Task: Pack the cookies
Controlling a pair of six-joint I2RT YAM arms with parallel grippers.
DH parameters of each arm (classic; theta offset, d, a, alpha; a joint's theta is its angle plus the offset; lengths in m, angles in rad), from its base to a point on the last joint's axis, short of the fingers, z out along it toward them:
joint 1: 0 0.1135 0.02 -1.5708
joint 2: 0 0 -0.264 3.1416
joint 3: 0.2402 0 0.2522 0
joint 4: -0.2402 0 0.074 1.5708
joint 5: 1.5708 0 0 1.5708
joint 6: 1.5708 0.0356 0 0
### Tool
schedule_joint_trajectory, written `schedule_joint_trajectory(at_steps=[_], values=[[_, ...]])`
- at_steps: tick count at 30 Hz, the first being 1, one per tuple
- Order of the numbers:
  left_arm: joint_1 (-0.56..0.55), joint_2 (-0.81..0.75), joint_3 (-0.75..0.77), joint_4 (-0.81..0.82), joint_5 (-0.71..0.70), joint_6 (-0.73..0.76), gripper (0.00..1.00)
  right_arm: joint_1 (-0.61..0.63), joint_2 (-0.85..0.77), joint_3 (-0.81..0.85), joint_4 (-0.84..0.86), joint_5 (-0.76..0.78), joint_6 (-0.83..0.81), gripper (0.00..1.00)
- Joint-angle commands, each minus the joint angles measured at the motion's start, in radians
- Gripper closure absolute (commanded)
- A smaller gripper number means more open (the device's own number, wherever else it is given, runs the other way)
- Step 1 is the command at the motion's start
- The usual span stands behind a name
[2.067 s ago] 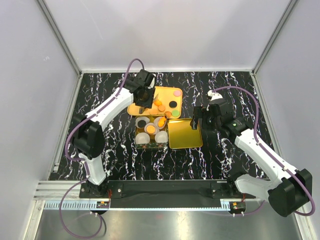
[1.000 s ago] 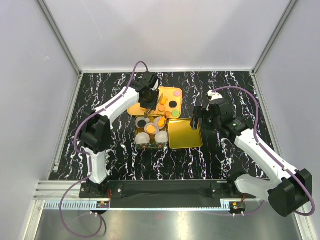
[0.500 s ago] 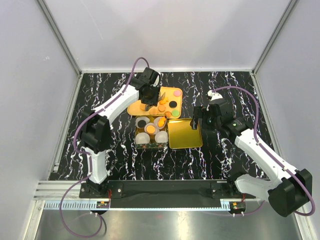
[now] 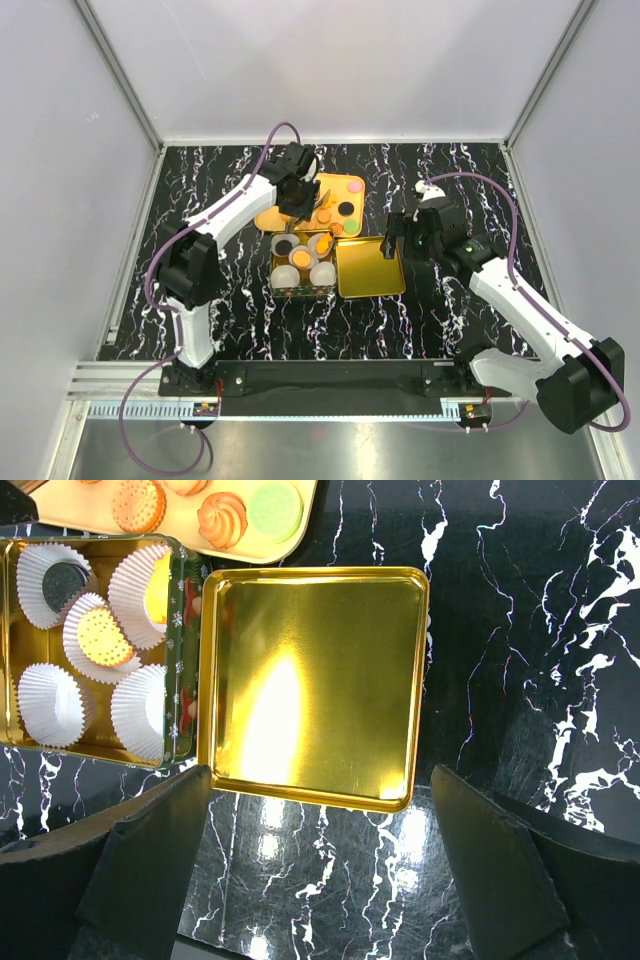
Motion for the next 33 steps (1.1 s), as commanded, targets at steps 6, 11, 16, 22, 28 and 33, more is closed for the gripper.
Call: schedule_joint_trajectory(at_steps=[6,11,16,22,28,33], values=[[0.004,-0.076,0.003,0.035,0.045,0.019,0.59,-0.003,-0.008,0.011,0.034,-0.002,-0.012,0.0],[0.004,-0.07,0.006,0.032,0.039,0.025,0.59,-0.004,-0.005,0.012,0.034,-0.005,-0.012,0.0],[0.004,-0.057,0.014,0.028,0.051,0.028,0.59,-0.003,-0.005,0.012,0.033,-0.003,-0.012,0.0],[0.003,-0.068,0.011,0.034,0.053,0.029,0.59,-0.003,-0.005,0.012,0.036,-0.005,-0.012,0.0],[0.003,-0.062,0.012,0.032,0.051,0.026,0.59,-0.003,-0.005,0.011,0.037,-0.005,-0.013,0.0],[0.003,-0.057,0.02,0.026,0.045,0.025,0.59,-0.003,-0.007,0.011,0.037,-0.006,-0.012,0.0]])
